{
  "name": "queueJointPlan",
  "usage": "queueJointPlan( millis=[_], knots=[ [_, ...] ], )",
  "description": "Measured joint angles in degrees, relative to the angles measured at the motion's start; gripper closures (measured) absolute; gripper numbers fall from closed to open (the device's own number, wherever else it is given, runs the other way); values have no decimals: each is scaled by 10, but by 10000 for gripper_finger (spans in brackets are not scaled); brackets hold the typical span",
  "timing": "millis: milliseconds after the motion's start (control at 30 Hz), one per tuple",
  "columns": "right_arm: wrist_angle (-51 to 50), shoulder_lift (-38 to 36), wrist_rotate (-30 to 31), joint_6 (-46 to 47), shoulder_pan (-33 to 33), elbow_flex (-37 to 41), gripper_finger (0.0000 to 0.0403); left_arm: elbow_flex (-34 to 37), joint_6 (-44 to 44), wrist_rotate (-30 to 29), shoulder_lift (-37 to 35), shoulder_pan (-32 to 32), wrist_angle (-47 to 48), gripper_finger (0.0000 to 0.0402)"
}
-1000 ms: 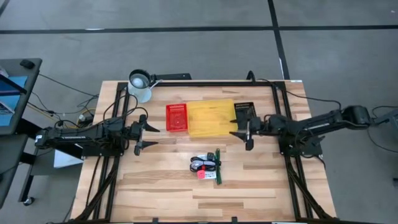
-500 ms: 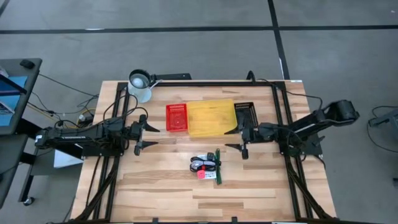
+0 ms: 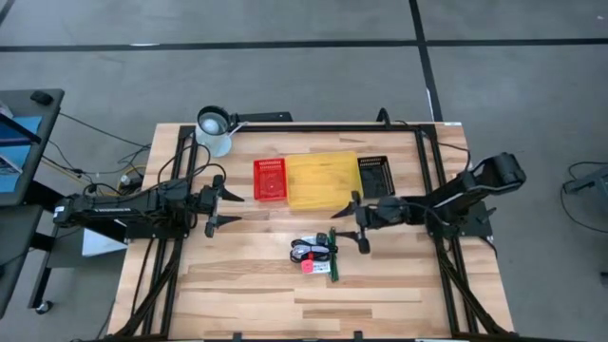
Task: Pick and place items into bin
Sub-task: Put the black charger adapter into the red bin
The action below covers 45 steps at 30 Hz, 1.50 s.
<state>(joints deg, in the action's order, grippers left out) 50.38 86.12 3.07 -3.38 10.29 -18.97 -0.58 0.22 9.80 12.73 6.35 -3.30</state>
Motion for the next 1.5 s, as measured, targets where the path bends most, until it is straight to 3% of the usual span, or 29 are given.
queueJointPlan(
  millis=[167, 533, 833, 1033, 1500],
  knots=[
    [-122, -14, 0, -1, 6, -53, 163, 0, 0, 0, 0, 0, 0, 140],
    [-535, -69, 24, -46, 15, -248, 163, 0, 0, -1, 0, 0, 0, 140],
    [-748, -66, 47, -55, 25, -408, 163, 0, 0, -1, 0, 0, 0, 140],
    [-806, -35, 46, -26, 24, -453, 163, 0, 0, -1, 0, 0, 0, 140],
    [-768, 33, 45, -40, 36, -453, 163, 0, 0, -1, 0, 0, 0, 140]
  ],
)
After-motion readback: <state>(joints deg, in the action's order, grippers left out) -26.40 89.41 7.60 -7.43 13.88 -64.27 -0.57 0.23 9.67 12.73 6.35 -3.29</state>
